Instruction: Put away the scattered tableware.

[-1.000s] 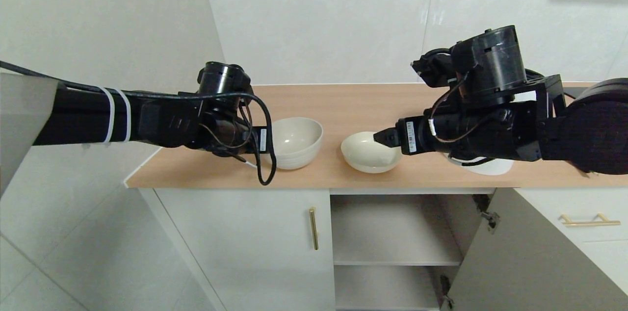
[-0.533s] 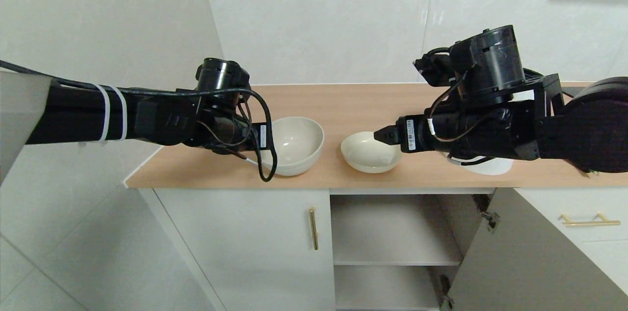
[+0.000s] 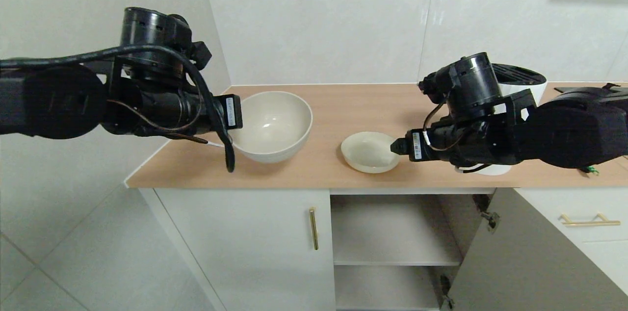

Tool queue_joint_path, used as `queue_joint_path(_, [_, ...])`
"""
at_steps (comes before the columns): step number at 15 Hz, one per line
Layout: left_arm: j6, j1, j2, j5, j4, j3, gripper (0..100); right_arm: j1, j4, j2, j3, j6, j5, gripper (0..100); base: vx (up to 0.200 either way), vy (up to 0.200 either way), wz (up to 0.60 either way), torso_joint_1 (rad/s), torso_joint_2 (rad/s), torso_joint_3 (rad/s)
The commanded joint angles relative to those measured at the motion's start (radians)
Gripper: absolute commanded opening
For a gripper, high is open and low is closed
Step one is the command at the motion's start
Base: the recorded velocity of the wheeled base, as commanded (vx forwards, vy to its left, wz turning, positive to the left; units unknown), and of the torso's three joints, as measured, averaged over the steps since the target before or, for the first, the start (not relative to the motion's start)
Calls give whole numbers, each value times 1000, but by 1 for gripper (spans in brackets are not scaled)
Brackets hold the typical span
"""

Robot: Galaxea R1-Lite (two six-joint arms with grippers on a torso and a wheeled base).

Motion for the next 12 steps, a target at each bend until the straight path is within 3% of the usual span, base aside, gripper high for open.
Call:
queue_joint_path(1, [-1,-1,-68,0,0,17,0,-9,-2,51,-5,-1,-12,100,0,0,0,0,0,0])
queue_joint_path(12, [-1,-3,-66,0,-2,17,0,-40,-3,237,-171,7,-52,100,0,0,0,0,0,0])
